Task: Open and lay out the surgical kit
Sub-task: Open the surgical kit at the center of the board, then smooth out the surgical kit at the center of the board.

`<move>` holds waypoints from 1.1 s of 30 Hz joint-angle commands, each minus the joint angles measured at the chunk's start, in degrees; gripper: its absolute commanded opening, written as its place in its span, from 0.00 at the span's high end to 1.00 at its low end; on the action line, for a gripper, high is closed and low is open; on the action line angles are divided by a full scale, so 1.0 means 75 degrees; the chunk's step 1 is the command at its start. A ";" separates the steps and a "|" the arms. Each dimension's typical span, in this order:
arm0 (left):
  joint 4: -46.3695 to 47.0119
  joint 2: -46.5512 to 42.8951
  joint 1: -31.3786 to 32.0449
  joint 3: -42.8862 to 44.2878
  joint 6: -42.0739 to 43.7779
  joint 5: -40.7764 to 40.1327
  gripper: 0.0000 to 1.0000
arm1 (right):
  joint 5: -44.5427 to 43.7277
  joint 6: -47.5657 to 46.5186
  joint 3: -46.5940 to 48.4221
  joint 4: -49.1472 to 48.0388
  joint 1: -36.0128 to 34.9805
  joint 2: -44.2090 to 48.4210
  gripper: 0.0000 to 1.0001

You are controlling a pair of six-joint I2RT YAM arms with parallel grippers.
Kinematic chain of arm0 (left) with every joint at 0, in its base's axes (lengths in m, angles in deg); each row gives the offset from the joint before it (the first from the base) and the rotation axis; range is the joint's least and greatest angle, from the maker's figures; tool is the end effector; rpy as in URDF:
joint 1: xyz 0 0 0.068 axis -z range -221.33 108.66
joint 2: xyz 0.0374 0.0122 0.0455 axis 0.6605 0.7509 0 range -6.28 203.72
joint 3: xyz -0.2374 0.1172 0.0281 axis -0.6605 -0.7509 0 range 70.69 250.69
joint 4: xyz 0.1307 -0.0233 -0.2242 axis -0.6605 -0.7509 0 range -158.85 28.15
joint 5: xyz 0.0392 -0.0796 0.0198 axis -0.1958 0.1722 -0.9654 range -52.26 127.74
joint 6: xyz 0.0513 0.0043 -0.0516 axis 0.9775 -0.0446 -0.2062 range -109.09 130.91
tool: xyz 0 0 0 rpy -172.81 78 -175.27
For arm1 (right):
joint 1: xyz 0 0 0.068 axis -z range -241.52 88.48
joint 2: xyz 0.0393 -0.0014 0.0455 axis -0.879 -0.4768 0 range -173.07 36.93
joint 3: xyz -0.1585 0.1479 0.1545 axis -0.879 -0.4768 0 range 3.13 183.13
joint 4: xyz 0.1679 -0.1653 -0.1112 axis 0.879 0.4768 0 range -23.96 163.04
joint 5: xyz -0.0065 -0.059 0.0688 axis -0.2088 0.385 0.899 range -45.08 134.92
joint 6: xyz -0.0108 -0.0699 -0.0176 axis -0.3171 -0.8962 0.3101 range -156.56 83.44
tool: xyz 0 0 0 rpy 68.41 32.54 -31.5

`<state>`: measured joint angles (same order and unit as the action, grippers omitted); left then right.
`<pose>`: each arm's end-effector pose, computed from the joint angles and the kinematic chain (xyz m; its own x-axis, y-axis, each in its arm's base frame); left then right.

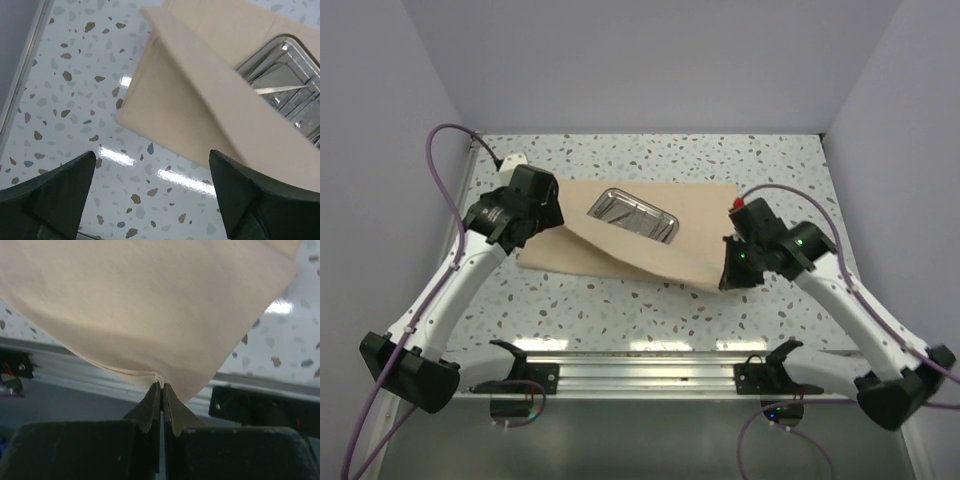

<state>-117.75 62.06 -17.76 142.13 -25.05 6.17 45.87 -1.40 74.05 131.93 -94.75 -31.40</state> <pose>0.2340 -0.0674 0.3256 -0.6206 -0.2751 -0.7343 -0.3877 0.9216 -0.0176 0.1890 0.1250 0.3032 -0.9301 0.0790 -0.3587 -0.0227 0.9623 0.2709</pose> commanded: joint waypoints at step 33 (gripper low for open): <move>0.2600 0.3753 -0.2709 0.1255 0.1853 0.2216 0.00 | -0.0278 -0.0457 0.3021 -0.0510 0.2601 -0.3916 0.02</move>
<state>-104.81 85.29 -37.24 148.45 -15.00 18.01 46.81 -3.69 91.51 132.67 -83.30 -55.99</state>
